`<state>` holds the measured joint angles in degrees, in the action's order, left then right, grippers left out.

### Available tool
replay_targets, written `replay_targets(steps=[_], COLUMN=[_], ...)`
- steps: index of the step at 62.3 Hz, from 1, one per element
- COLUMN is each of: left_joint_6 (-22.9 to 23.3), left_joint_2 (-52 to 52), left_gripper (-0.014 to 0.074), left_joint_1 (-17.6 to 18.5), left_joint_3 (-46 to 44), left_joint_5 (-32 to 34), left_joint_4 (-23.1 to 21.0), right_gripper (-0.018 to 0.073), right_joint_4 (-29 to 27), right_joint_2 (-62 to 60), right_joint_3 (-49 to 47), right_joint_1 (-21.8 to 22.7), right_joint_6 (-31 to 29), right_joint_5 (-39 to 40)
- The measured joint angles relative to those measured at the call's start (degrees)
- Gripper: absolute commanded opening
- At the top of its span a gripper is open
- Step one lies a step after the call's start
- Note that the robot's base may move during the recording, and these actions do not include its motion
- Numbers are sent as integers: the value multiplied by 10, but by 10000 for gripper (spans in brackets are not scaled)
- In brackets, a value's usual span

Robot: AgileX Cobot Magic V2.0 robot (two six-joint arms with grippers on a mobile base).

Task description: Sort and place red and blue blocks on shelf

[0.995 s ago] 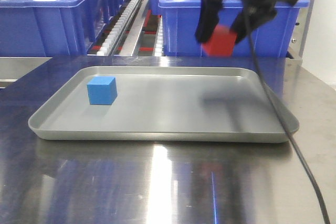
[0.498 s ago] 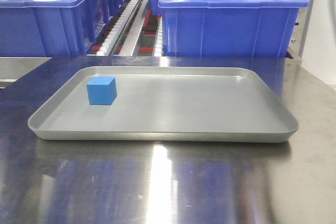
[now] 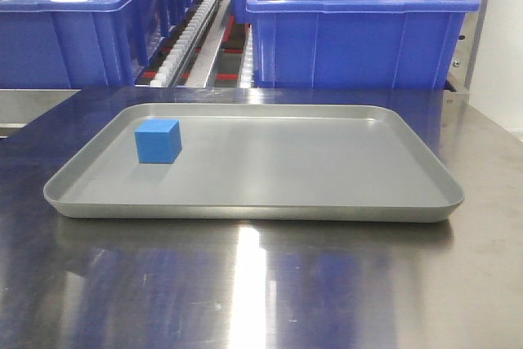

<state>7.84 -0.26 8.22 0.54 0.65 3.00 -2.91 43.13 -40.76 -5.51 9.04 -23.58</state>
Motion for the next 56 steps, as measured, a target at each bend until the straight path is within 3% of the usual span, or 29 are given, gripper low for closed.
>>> replay_targets(steps=[24,56], left_joint_6=[0,0], left_joint_2=[0,0], left_gripper=[123,123], left_joint_1=[0,0], left_joint_3=[0,0], left_joint_5=[0,0], left_joint_4=[0,0], right_gripper=[49,49], right_joint_4=[0,0], right_joint_2=[-142,-150], right_joint_3=[119,129], right_joint_1=[23,23], right_joint_6=[0,0], right_joint_5=[27,31])
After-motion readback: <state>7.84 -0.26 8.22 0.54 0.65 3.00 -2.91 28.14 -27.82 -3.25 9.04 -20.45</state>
